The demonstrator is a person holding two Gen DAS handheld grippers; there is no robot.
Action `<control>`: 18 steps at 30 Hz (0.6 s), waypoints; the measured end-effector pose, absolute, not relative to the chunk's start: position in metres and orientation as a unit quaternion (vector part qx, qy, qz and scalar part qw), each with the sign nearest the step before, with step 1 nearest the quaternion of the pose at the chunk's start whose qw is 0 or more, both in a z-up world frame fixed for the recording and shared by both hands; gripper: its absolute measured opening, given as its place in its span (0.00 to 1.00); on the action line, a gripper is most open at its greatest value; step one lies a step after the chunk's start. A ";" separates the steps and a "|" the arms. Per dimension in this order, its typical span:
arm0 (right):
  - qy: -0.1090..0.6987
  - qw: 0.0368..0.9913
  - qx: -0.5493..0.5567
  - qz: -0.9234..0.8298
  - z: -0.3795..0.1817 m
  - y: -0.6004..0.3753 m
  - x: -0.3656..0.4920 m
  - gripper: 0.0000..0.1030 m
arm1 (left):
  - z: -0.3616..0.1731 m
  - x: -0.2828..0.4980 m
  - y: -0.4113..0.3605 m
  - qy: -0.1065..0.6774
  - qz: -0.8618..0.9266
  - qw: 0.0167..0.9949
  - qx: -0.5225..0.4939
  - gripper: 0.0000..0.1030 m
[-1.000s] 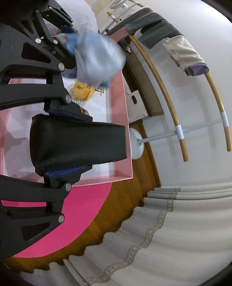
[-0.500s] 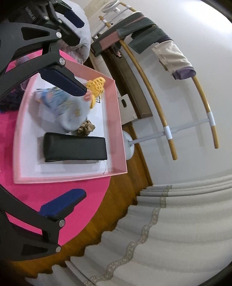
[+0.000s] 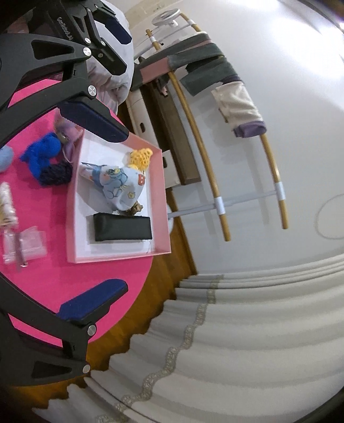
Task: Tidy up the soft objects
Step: 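Withdraw both tools from the pink box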
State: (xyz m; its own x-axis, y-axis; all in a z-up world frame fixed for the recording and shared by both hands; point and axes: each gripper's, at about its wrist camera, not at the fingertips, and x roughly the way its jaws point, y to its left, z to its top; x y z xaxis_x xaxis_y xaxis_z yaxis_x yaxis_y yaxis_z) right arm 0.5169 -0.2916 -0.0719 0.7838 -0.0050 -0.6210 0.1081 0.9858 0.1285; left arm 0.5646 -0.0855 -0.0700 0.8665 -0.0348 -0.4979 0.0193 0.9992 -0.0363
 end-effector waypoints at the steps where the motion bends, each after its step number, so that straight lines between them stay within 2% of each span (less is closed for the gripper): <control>1: 0.321 0.943 0.077 -0.030 -0.068 -0.290 0.507 1.00 | -0.069 0.552 -0.084 0.253 -0.015 0.967 -0.017 1.00; 18: 0.262 0.963 0.059 -0.032 -0.031 -0.267 0.389 1.00 | -0.050 0.413 -0.089 0.213 -0.012 0.977 -0.017 1.00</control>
